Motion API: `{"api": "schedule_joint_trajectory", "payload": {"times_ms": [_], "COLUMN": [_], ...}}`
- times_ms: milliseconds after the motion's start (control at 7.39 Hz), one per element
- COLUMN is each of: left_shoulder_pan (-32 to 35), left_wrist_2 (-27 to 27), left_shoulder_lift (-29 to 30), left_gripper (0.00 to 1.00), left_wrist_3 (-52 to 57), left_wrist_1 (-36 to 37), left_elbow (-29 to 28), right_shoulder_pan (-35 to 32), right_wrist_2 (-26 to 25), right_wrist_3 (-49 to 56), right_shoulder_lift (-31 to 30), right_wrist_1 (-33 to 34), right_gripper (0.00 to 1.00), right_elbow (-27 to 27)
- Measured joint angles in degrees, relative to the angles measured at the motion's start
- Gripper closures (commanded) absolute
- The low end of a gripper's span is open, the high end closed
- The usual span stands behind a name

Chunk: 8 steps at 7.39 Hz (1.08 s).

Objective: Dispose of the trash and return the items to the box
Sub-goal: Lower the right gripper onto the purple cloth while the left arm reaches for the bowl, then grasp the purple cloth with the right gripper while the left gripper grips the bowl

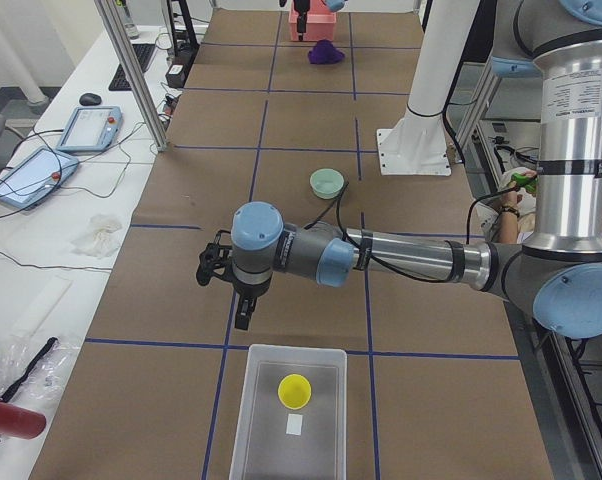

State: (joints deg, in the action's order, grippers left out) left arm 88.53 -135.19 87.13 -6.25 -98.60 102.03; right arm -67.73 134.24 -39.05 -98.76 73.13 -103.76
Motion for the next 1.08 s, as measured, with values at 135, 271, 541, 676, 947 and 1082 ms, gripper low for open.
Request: {"api": "schedule_joint_trajectory", "payload": {"times_ms": [135, 271, 541, 676, 947, 1082], "left_shoulder_pan": [-2.2, -5.2, -12.3, -16.4, -24.3, -29.3], "left_wrist_2": [-0.2, -0.3, -0.1, 0.1, 1.6, 5.3], "left_shoulder_lift": [0.2, 0.3, 1.0, 1.7, 2.7, 2.8], "left_gripper": [0.0, 0.0, 0.0, 0.0, 0.0, 0.0], "left_wrist_3": [-2.9, -6.3, -15.1, -19.4, -26.4, -31.8], "left_wrist_1": [0.4, 0.3, -1.1, -2.9, -6.6, -7.3], "left_elbow": [3.1, 5.9, 9.8, 10.6, 11.8, 12.9], "right_shoulder_pan": [1.4, 2.6, 4.9, 6.3, 7.7, 7.9], "right_wrist_2": [-0.4, -0.6, -1.2, -2.0, -3.1, -3.7], "right_wrist_3": [-0.6, -0.9, -1.0, -1.1, -1.1, -1.1], "right_shoulder_lift": [-2.5, -4.7, -6.7, -6.8, -6.7, -6.7], "right_wrist_1": [0.0, 0.0, 0.0, 0.0, 0.1, 0.1], "right_gripper": [0.0, 0.0, 0.07, 0.34, 1.0, 1.0], "right_elbow": [-0.9, -1.6, -2.1, -2.1, -1.8, -1.3]}}
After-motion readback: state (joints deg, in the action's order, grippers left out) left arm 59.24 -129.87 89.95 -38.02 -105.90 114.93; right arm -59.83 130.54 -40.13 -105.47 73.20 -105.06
